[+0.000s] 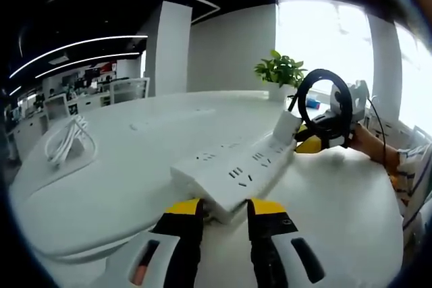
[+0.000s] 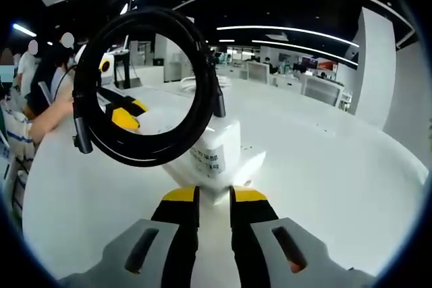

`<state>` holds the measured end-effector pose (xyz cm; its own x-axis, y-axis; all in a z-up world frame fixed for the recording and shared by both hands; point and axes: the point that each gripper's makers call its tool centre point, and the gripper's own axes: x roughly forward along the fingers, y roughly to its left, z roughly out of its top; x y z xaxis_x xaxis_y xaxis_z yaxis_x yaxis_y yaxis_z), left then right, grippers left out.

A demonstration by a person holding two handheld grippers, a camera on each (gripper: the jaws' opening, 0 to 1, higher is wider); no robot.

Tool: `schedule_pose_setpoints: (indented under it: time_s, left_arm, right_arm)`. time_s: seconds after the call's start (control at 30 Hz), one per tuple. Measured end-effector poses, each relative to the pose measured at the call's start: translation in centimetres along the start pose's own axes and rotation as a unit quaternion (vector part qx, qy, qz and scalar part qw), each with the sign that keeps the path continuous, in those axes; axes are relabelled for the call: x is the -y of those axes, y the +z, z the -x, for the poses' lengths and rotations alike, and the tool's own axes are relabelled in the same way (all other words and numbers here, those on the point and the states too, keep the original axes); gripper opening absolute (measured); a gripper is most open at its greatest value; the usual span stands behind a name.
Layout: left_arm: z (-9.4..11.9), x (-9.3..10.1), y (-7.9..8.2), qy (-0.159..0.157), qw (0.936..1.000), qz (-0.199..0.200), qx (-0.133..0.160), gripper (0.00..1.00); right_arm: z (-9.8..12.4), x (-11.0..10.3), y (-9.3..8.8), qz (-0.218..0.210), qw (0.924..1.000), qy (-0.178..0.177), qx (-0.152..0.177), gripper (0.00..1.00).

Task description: Straighten the power strip on the desk, plug the charger into it

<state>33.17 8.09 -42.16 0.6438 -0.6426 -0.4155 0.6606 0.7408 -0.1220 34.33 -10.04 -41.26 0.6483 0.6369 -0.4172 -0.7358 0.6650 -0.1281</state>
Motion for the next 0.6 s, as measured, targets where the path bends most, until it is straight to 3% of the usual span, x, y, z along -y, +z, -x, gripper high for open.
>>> schedule_pose_setpoints:
  time_s: [0.47,0.6]
  left_arm:
    - [-0.05,0.03,-0.04,-0.001,0.9999,0.011,0.001,0.26]
    - [-0.04,0.07,-0.05,-0.002,1.0000,0.009,0.000,0.26]
  right_arm:
    - [0.08,0.13,-0.09,-0.008,0.9998,0.012,0.013,0.18]
    - [0.25,0.29,0.15,-0.032,0.9989,0.022,0.027,0.18]
